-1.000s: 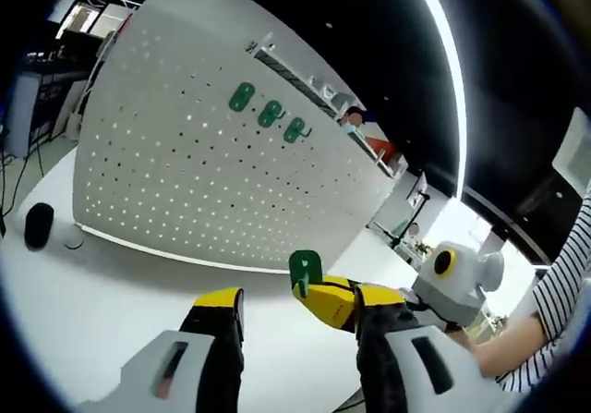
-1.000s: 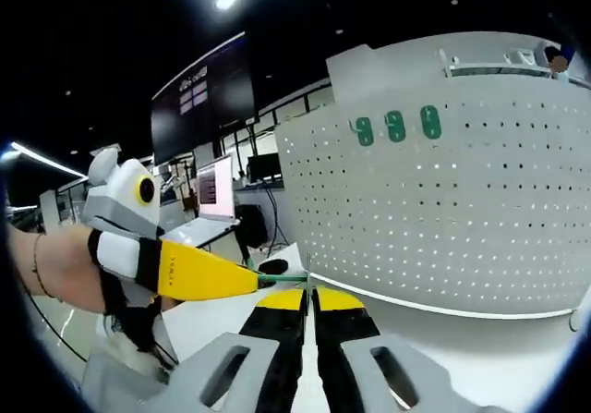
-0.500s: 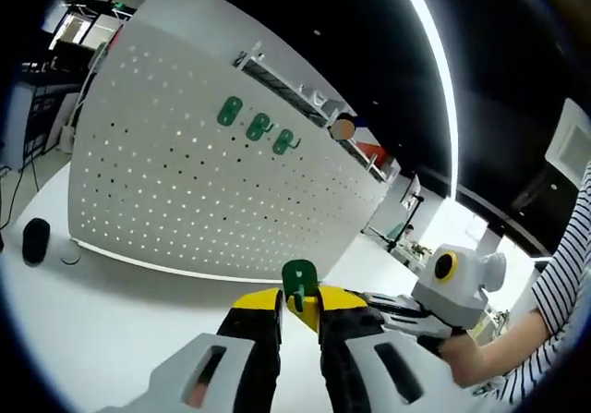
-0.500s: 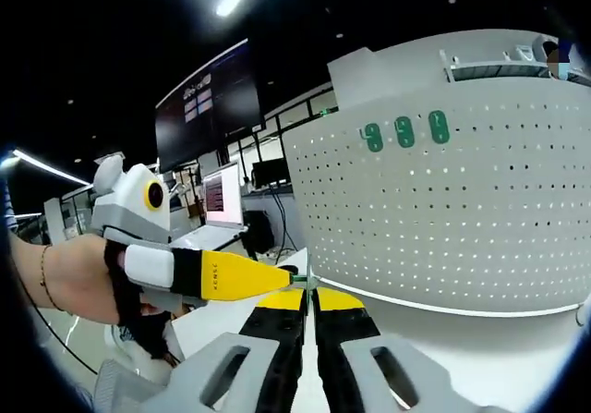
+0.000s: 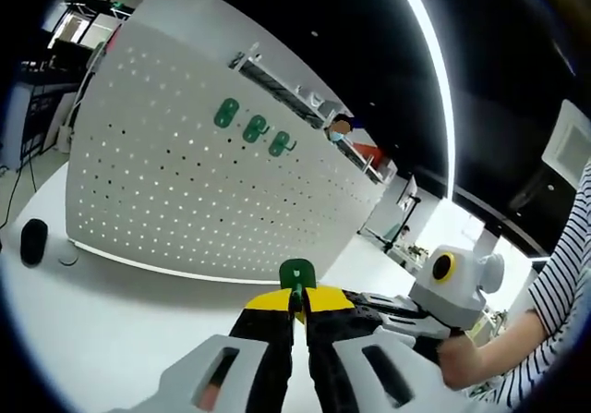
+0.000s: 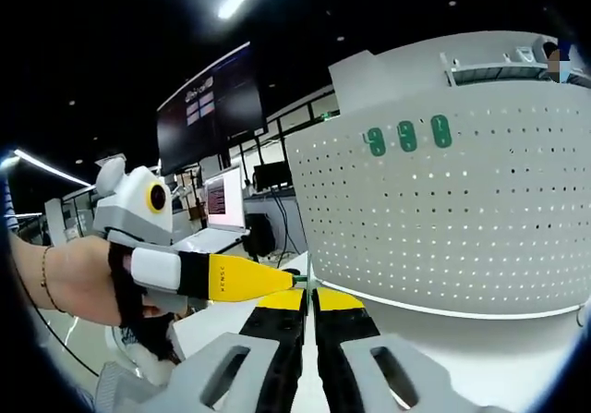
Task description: Insert the hook assembly into the mounting plate slot until the hook locks in place.
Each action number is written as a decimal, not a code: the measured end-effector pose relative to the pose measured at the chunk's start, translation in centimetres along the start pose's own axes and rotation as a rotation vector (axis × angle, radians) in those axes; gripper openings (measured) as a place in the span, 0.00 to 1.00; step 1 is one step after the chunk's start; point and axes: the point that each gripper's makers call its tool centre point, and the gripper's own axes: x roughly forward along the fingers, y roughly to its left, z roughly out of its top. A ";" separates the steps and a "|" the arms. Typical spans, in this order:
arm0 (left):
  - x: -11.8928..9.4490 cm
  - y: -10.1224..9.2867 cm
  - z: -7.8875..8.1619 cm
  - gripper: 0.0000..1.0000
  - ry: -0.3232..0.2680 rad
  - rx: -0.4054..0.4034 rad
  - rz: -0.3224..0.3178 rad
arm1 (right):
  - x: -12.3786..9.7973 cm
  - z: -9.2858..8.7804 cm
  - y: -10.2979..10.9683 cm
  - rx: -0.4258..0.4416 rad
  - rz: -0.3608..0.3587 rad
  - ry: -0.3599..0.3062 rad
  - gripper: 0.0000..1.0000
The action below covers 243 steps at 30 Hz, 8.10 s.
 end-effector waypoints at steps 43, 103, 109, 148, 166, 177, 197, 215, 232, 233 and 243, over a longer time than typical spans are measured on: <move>0.8 2.9 2.1 0.01 0.019 0.155 0.175 | -2.8 0.2 -3.8 -0.228 -0.125 0.124 0.34; 2.4 8.1 12.0 0.01 -0.262 0.449 0.548 | -13.1 -11.7 -7.5 -0.318 -0.351 0.374 0.82; 3.0 8.7 13.9 0.01 -0.302 0.473 0.575 | -12.9 -11.6 -7.1 -0.329 -0.334 0.365 0.80; 7.3 11.0 20.3 0.01 -0.391 0.594 0.657 | -12.8 -11.9 -7.4 -0.300 -0.333 0.374 0.77; 8.0 11.9 19.9 0.01 -0.357 0.550 0.685 | -12.9 -11.8 -7.4 -0.297 -0.335 0.366 0.76; 7.9 11.9 19.8 0.02 -0.340 0.543 0.667 | -12.9 -11.8 -7.3 -0.300 -0.334 0.367 0.76; 4.5 8.9 19.1 0.38 -0.294 0.500 0.574 | -12.9 -11.3 -7.4 -0.305 -0.344 0.345 0.76; -1.2 6.0 11.9 0.78 -0.179 0.423 0.484 | -12.9 -11.3 -7.4 -0.315 -0.346 0.346 0.77; -5.6 4.8 5.6 0.93 -0.104 0.352 0.469 | -13.1 -10.9 -7.5 -0.340 -0.360 0.333 0.77; -5.7 4.6 5.2 0.94 -0.102 0.349 0.466 | -13.1 -10.8 -7.5 -0.342 -0.360 0.331 0.77; -7.5 3.0 0.4 1.00 -0.065 0.319 0.445 | -13.5 -10.1 -7.6 -0.343 -0.382 0.300 0.77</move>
